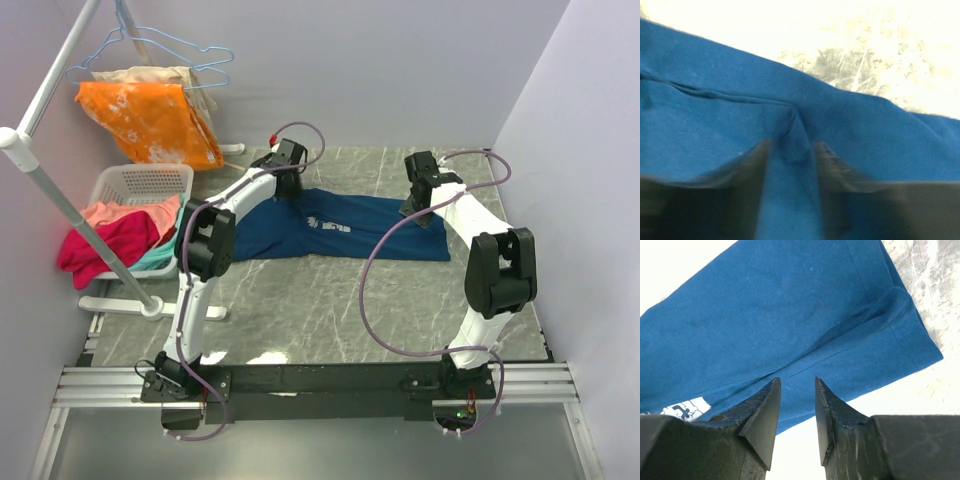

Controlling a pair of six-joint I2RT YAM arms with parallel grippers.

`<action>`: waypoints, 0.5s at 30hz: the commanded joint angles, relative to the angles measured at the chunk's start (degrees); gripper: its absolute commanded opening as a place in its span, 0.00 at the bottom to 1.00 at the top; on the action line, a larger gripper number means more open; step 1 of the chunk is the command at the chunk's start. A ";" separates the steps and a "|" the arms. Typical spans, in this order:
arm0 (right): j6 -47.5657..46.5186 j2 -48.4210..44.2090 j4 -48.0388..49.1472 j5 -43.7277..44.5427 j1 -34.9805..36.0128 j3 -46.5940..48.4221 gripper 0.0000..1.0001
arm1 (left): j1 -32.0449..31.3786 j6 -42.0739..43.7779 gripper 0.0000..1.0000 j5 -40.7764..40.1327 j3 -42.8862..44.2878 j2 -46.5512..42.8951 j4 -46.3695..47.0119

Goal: Fold and stack the t-shirts
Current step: Fold the tshirt

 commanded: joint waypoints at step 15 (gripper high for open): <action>-3.05 2.76 0.64 0.41 0.84 1.94 0.45 | -1.97 -2.93 0.86 -6.24 -9.48 -11.56 1.78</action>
